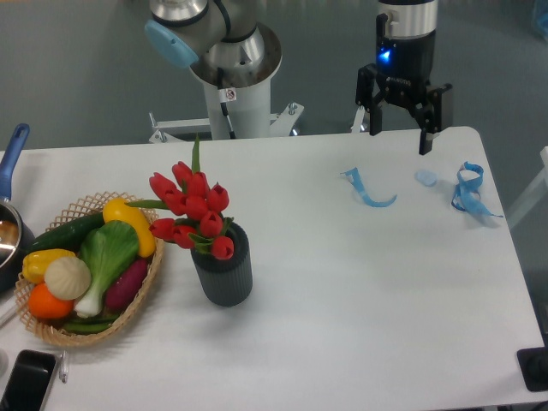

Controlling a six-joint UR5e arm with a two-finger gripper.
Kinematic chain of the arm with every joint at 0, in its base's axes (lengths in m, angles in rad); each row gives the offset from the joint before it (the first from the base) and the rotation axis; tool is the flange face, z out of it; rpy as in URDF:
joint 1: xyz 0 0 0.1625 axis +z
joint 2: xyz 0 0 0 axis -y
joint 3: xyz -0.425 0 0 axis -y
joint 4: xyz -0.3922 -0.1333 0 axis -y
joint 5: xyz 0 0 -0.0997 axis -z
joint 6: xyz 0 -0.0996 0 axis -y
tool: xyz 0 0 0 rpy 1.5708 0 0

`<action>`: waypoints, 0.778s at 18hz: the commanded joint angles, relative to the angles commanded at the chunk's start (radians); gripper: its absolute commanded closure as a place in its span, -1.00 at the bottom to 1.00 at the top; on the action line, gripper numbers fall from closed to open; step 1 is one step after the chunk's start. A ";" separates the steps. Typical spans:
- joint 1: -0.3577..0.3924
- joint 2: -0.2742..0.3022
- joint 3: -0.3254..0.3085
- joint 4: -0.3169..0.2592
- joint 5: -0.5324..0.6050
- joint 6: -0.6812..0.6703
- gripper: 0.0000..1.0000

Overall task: Pick up the flowers from the vase
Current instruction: 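Open the gripper wide above the table near the blue ribbons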

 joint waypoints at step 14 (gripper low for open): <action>-0.006 0.023 -0.034 -0.011 -0.117 -0.209 -1.00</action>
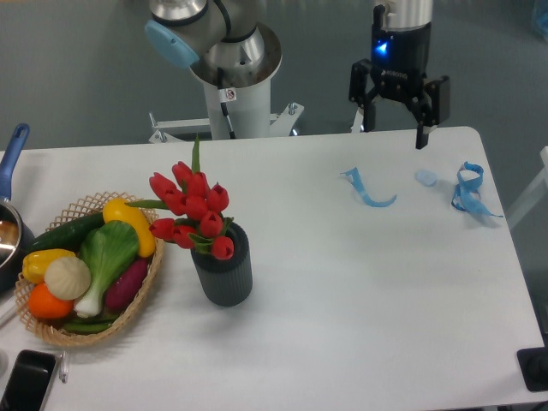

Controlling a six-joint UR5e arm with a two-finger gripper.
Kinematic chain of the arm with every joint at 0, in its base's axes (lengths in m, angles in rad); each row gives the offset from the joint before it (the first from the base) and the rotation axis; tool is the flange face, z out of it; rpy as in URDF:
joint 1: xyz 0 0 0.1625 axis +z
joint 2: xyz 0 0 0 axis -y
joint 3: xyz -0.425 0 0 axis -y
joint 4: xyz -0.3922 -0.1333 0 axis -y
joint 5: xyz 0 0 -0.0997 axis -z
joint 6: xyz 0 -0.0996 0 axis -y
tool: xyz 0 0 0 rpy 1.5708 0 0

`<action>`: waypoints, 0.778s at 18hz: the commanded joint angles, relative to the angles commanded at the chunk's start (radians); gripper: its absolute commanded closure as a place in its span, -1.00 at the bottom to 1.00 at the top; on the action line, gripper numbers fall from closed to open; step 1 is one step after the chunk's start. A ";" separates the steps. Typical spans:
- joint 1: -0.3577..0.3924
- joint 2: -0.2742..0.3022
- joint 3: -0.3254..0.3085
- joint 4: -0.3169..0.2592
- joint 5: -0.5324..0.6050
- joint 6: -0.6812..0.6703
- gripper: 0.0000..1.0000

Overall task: Pick up the flowers from the vase
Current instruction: 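Open the gripper wide above the table near the blue ribbons, then move the open gripper toward the tulip stems above the grey vase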

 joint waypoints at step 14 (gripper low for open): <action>-0.084 0.011 -0.172 0.017 -0.333 -0.152 -1.00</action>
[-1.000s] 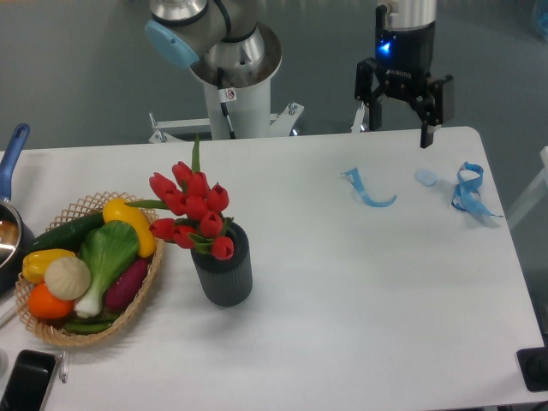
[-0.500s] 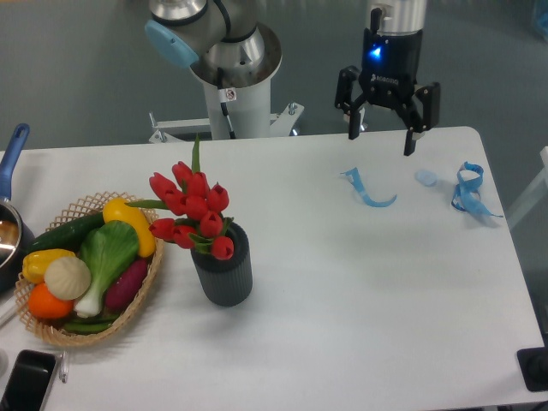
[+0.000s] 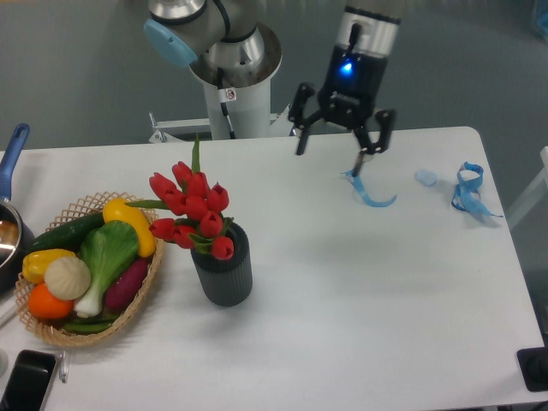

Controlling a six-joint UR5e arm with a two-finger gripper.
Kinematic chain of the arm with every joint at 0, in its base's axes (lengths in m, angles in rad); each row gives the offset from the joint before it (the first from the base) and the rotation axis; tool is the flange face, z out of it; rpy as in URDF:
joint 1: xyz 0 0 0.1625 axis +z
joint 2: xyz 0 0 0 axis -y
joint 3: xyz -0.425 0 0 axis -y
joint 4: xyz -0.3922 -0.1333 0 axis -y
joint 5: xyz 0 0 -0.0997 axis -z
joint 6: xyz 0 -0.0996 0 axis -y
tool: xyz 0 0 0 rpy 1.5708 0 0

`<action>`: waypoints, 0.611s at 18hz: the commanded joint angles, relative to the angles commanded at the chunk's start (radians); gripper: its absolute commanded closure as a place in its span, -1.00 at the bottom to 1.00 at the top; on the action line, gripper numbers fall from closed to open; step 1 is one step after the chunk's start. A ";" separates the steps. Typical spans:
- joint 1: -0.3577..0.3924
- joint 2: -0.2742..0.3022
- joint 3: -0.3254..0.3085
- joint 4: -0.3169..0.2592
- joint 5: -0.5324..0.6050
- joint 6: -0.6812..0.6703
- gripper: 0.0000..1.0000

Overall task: Pick up the flowers from the vase
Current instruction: 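Move the open gripper toward the tulip stems above the grey vase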

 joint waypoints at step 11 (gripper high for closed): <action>-0.060 -0.086 0.043 0.011 0.005 0.101 -1.00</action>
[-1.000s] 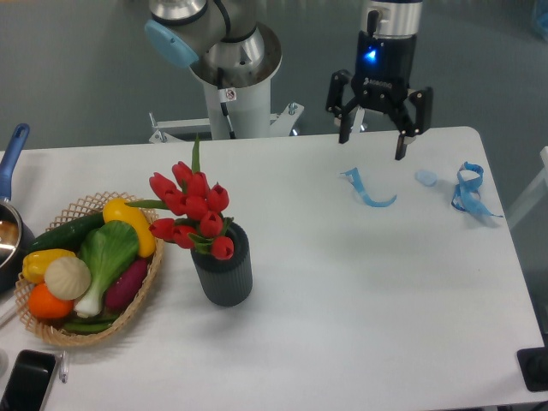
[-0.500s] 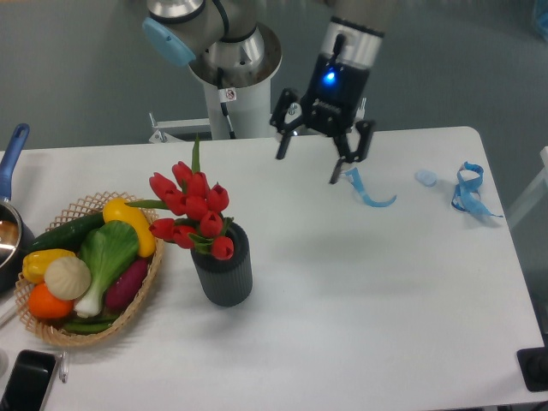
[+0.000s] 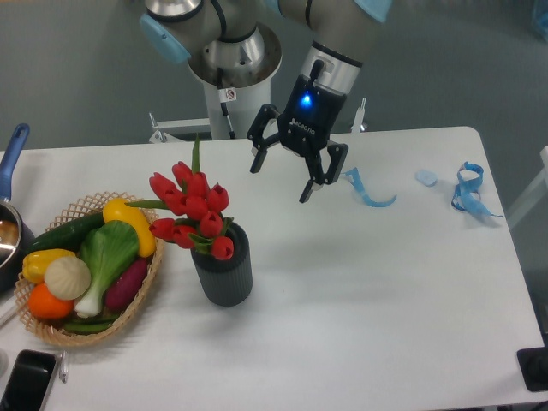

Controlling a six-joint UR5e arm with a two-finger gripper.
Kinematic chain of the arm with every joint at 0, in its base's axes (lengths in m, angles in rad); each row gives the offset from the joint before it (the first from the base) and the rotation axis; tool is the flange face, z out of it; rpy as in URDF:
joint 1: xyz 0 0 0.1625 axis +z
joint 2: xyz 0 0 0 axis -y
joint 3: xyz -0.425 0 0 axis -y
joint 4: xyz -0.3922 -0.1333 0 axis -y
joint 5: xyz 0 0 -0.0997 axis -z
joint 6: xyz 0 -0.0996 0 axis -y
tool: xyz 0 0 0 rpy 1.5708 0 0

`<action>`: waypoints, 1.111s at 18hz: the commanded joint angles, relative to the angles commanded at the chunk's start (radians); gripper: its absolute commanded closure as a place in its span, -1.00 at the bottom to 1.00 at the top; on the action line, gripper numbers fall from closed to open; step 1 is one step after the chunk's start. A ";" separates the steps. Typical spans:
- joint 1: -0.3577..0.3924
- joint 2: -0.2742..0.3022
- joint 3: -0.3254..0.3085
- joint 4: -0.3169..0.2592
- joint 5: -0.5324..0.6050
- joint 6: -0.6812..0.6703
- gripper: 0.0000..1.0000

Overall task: Pick up the flowers from the vase
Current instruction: 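Move the open gripper toward the tulip stems above the grey vase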

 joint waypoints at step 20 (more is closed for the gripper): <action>-0.112 -0.098 -0.008 0.038 -0.080 -0.001 -1.00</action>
